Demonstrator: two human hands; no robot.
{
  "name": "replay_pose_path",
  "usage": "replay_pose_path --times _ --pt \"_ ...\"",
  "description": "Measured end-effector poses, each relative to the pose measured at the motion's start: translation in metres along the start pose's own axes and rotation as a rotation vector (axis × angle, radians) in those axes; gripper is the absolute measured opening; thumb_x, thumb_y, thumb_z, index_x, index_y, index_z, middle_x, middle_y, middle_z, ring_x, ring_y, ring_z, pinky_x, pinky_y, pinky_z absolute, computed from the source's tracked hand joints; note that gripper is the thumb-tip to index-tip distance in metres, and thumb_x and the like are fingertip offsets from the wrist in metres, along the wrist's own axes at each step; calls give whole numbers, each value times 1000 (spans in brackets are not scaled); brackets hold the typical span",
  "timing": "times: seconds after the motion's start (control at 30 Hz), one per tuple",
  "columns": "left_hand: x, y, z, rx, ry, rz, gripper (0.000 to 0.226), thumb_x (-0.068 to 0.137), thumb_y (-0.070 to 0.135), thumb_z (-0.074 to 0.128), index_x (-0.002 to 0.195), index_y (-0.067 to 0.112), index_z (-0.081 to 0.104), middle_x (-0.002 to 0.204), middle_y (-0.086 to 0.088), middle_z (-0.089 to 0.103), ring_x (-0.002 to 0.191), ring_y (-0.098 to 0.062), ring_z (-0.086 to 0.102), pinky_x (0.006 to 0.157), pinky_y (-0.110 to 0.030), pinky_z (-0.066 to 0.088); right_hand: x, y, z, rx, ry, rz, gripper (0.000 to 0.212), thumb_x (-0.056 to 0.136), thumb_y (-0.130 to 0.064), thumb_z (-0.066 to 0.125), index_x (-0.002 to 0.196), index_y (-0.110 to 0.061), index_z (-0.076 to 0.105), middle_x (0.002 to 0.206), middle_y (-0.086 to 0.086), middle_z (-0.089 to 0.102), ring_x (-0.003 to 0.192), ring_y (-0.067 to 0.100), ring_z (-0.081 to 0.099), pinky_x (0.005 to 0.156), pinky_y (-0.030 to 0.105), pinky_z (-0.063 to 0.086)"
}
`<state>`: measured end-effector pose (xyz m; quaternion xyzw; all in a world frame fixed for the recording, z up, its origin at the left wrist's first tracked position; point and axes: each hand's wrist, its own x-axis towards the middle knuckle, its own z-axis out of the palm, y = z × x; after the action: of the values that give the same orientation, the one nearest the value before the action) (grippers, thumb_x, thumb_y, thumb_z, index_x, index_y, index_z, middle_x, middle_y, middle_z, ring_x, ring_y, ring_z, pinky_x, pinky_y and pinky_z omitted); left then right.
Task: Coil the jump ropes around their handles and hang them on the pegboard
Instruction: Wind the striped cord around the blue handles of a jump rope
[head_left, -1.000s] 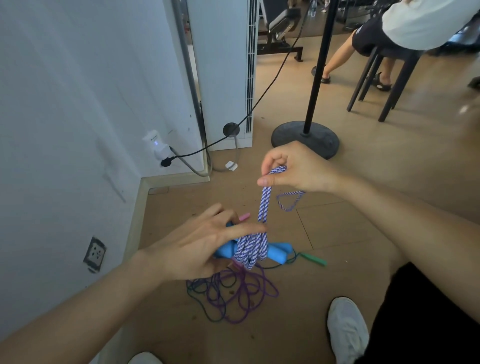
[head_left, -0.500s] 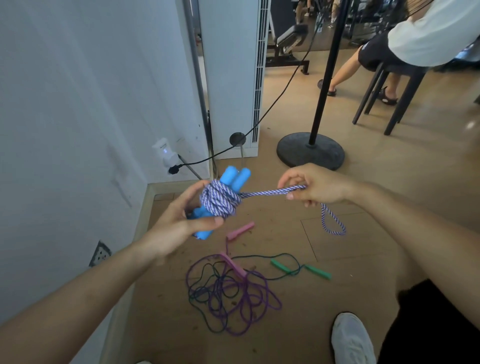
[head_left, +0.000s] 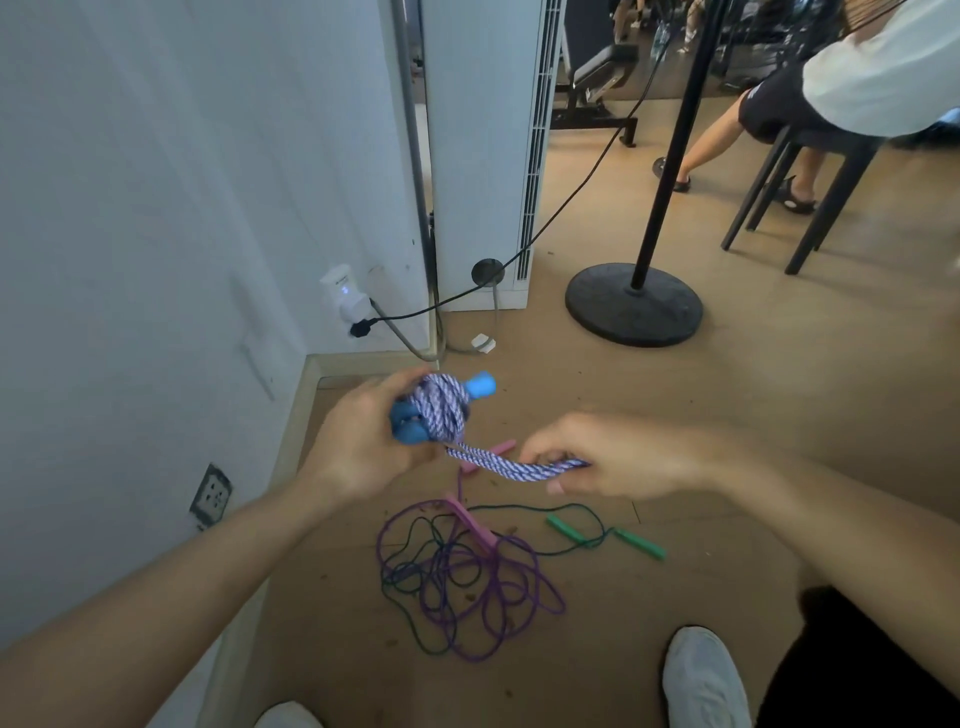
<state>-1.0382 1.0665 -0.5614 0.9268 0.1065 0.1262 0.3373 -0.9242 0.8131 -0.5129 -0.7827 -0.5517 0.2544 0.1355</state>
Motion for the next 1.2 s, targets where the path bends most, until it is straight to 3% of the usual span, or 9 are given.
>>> replay_pose_path --times 0.17,0.3,0.43,0.57,0.73,0.83,0.97,1.07,1.2 --pt "-8 11 10 440 -146 314 92 62 37 87 144 28 46 111 9 61 100 -19 52 80 -38 52 6 -4 -13 168 258 -103 11 93 -15 67 102 -11 73 90 -8 66 83 6 60 74 23 45" --pt "-17 25 12 372 -285 438 96 67 32 86 141 31 26 112 9 59 100 -17 49 74 -42 53 14 10 -18 305 401 -86 9 90 -13 72 99 -12 72 83 5 71 69 11 59 66 26 46" --pt "-18 32 8 391 -300 581 94 76 32 83 147 43 23 111 13 49 93 -15 45 71 -41 51 23 21 -20 393 440 -57 14 85 -13 77 97 -12 70 87 9 74 80 23 69 76 41 53" --pt "-16 35 4 484 -352 636 98 81 34 76 155 51 13 113 9 45 97 -9 39 72 -36 52 30 23 -18 445 442 -24 20 80 -14 82 95 -7 70 83 12 74 73 13 66 73 33 51" --pt "-14 29 8 396 -330 568 92 77 32 80 150 49 26 109 15 45 98 -9 43 79 -38 51 35 20 -13 339 494 -50 20 82 -15 80 99 -10 72 95 1 73 91 8 67 83 21 52" --pt "-13 26 7 232 -300 499 89 70 32 84 146 42 39 111 17 55 99 -8 52 85 -37 49 31 16 -14 249 521 -109 28 85 -27 77 110 -18 71 113 -4 69 111 8 61 98 32 47" --pt "-13 31 0 -92 -244 290 81 58 24 91 130 36 56 113 15 68 102 -7 67 88 -37 55 20 0 -2 263 318 -100 68 77 -28 84 137 -29 53 130 -13 52 119 -10 47 94 8 37" --pt "-11 35 -2 -276 -191 142 74 53 13 95 117 33 64 98 7 70 88 -12 70 79 -35 58 22 -5 16 185 284 -150 102 70 -28 89 154 -30 31 141 -6 42 133 1 41 105 14 39" --pt "-10 38 -3 -253 -183 22 60 49 20 93 101 33 66 100 5 62 86 -4 60 75 -21 50 25 -8 16 133 309 -164 103 67 -28 91 153 -28 34 149 -9 45 136 1 41 113 19 33"
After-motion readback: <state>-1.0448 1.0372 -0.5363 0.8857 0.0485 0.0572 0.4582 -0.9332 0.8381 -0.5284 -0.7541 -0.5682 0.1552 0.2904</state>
